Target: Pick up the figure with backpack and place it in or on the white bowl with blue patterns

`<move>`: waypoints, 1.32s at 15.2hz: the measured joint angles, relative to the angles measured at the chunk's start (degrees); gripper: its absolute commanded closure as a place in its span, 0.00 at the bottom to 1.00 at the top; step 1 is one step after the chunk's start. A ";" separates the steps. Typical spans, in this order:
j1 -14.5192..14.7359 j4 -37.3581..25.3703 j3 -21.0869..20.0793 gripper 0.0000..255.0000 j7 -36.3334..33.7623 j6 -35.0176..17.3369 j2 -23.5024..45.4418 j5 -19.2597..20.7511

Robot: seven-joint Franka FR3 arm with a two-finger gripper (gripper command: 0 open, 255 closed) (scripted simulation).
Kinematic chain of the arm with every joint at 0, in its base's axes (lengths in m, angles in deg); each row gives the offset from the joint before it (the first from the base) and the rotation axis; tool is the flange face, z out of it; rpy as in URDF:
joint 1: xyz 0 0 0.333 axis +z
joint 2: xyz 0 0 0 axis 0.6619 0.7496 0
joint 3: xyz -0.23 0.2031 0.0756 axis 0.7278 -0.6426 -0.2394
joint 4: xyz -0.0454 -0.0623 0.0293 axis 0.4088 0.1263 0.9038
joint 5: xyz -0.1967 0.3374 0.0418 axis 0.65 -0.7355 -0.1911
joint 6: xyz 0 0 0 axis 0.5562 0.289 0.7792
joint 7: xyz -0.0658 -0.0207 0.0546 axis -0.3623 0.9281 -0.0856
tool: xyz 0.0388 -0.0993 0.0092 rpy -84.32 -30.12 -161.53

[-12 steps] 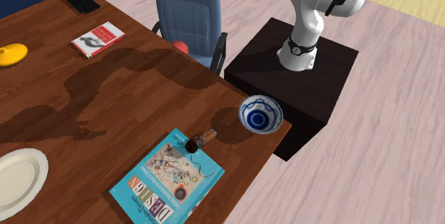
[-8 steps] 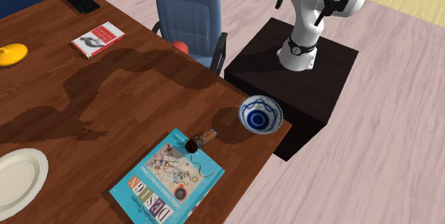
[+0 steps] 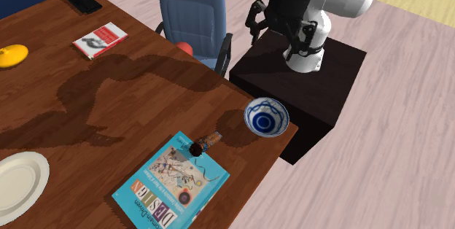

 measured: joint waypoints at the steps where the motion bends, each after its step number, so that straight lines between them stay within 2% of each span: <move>1: -0.03 0.55 0.38 0.00 0.26 -2.07 1.60 -0.06; 11: -0.76 0.17 5.83 0.00 6.67 -19.32 20.16 -2.00; 20: -1.34 -7.39 8.09 0.00 15.29 -30.85 40.82 -9.76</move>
